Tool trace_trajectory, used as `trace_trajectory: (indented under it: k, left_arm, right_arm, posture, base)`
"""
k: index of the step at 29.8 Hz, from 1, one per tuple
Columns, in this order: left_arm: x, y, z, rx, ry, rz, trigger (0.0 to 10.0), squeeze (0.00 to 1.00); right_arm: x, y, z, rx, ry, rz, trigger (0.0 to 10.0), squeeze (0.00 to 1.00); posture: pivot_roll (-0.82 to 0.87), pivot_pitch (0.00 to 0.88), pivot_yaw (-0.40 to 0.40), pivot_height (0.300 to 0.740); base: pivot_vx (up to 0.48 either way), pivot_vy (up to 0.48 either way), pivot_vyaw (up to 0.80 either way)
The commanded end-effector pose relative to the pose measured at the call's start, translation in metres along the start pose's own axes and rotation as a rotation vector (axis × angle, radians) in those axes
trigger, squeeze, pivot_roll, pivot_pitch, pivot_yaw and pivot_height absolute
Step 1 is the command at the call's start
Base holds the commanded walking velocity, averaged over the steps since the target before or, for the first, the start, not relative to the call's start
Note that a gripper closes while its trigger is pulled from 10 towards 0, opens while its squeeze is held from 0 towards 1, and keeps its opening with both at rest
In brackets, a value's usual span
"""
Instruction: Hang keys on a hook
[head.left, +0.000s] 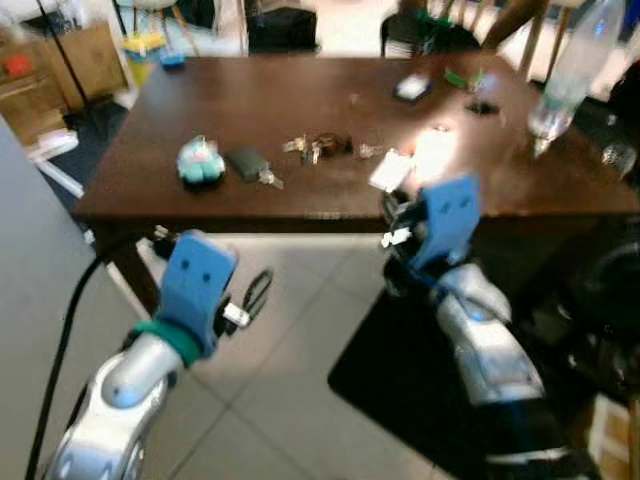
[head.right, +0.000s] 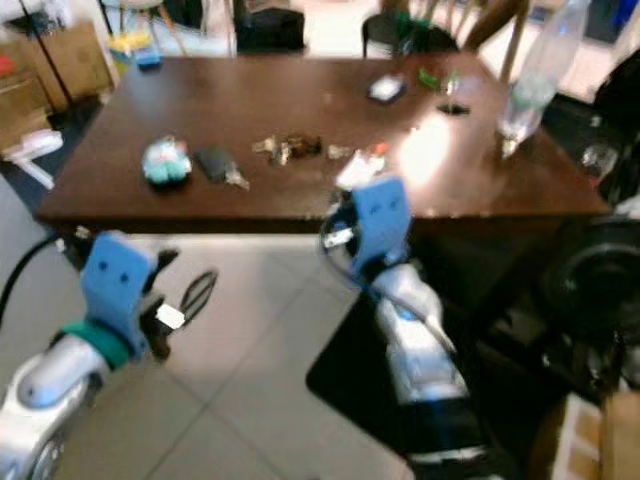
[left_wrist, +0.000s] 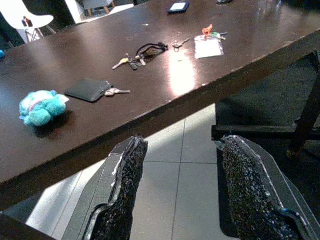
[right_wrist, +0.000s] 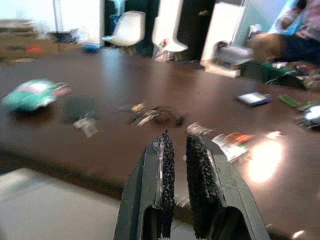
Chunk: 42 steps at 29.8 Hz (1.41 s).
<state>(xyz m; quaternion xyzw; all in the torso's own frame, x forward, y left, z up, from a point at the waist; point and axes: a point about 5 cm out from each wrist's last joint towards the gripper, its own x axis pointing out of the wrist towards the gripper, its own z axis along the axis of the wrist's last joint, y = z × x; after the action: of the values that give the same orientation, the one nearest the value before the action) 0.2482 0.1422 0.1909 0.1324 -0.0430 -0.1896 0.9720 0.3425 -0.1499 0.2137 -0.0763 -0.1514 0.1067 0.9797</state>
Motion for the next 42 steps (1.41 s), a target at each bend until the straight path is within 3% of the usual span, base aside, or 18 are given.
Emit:
trace_trajectory:
  k: [1, 5, 10, 18, 38, 42]
  left_arm:
    - [-0.002, 0.001, -0.002, 0.010, 0.012, -0.006, 10.0, 0.00]
    - [-0.002, -0.003, -0.005, 0.054, 0.015, -0.035, 10.0, 0.00]
    - [0.011, -0.012, 0.000, 0.107, -0.022, -0.072, 10.0, 0.00]
    - [0.020, -0.018, 0.006, 0.104, -0.054, -0.093, 10.0, 0.00]
    - [0.022, -0.018, 0.008, 0.098, -0.067, -0.073, 10.0, 0.00]
    - [0.023, -0.017, 0.005, 0.099, -0.049, -0.069, 10.0, 0.00]
  right_arm:
    - [0.001, 0.012, -0.001, 0.017, 0.001, 0.041, 10.0, 0.00]
    - [0.000, 0.013, -0.002, 0.027, 0.013, 0.078, 10.0, 0.00]
    - [-0.002, 0.015, -0.006, 0.050, 0.023, 0.123, 10.0, 0.00]
    - [-0.002, 0.014, -0.004, 0.047, 0.014, 0.120, 10.0, 0.00]
    - [0.000, 0.017, -0.003, 0.046, 0.005, 0.133, 10.0, 0.00]
    - [0.000, 0.018, -0.002, 0.042, 0.000, 0.138, 10.0, 0.00]
  posture:
    - [-0.02, 0.077, 0.066, 0.740]
    - [-0.02, 0.078, 0.066, 0.740]
    - [-0.03, 0.076, 0.070, 0.740]
    - [-0.03, 0.076, 0.075, 0.740]
    - [-0.02, 0.081, 0.074, 0.740]
    - [-0.02, 0.080, 0.075, 0.740]
  base:
    - [0.398, 0.000, 0.00]
    - [0.396, 0.000, 0.00]
    - [0.392, 0.000, 0.00]
    - [0.388, 0.000, 0.00]
    - [0.368, 0.000, 0.00]
    - [0.000, 0.000, 0.00]
